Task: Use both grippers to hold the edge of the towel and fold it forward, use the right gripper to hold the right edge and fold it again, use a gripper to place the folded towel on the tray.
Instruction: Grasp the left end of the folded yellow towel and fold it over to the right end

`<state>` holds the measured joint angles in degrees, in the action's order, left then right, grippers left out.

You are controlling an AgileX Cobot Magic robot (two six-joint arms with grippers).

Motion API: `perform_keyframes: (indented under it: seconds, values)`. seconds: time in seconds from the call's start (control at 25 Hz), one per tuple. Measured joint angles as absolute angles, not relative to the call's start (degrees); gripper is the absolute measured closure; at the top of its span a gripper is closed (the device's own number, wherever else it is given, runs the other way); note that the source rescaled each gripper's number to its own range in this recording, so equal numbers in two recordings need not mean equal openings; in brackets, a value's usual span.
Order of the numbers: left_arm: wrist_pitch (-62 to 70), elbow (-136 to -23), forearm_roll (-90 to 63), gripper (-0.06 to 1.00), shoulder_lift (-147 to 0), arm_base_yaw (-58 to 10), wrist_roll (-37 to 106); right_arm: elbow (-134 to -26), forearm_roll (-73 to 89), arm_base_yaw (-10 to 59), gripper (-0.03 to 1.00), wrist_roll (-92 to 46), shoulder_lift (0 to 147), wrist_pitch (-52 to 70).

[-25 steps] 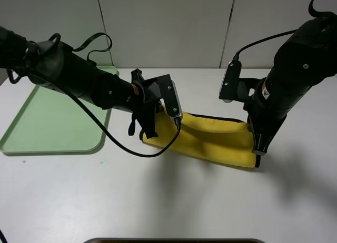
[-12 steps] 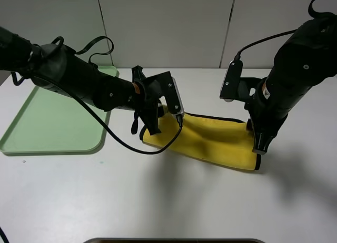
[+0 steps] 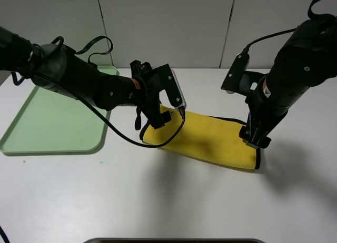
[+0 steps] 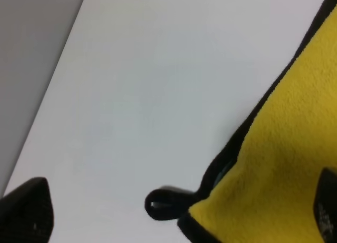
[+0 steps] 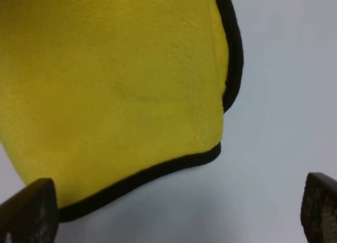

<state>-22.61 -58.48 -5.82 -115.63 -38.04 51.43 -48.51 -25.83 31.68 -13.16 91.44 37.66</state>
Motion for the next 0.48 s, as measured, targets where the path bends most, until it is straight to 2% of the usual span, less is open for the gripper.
perform_keyframes:
  seconds: [0.24, 0.48]
  values:
    - [-19.96, -58.48, -5.82, -0.06, -115.63, -38.04, 51.43, -48.51, -24.71, 31.68, -0.03, -9.38, 85.60, 40.71]
    - [-19.07, -58.48, -5.82, -0.05, -115.63, -38.04, 51.43, -48.51, -17.85, 31.68, -0.03, -6.73, 70.95, 48.39]
